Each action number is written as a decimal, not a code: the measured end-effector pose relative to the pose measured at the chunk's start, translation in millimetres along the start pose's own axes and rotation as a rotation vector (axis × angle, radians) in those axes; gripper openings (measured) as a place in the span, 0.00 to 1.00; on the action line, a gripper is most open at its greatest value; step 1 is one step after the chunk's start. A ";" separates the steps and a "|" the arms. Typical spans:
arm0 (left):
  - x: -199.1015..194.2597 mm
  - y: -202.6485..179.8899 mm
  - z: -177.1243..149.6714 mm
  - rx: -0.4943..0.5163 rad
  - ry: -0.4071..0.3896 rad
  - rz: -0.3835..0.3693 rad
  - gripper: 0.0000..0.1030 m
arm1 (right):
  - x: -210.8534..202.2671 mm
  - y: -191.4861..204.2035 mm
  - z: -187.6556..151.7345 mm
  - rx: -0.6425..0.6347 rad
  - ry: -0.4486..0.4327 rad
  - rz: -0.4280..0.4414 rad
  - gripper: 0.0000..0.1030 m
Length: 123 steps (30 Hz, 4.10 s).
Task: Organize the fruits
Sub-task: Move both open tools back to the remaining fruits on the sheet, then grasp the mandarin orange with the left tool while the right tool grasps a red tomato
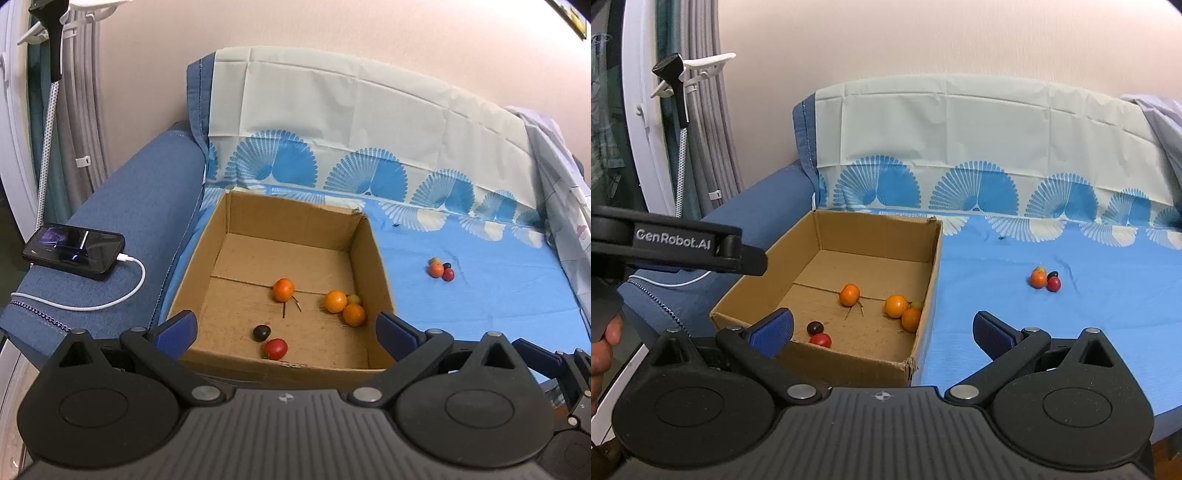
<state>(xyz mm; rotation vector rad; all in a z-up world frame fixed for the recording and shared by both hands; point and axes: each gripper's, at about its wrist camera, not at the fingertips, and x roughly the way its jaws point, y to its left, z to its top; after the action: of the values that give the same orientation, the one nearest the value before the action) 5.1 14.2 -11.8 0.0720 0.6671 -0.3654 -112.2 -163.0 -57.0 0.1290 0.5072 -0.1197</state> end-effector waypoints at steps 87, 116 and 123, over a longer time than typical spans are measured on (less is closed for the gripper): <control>358.7 -271.6 74.3 0.193 0.335 -0.200 1.00 | 262.7 -333.3 -28.5 0.299 0.079 -0.403 0.99; 505.6 -334.3 67.6 0.272 0.447 -0.247 0.80 | 370.4 -351.8 -27.8 0.040 0.124 -0.299 0.55; 496.3 -342.8 67.3 0.298 0.418 -0.310 0.40 | 363.2 -360.0 -28.0 0.079 0.112 -0.317 0.30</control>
<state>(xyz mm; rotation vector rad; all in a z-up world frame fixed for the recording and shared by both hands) 283.3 -471.0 -247.5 0.3383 1.0370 -0.7595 137.0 -543.1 -293.1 0.1318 0.6326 -0.4441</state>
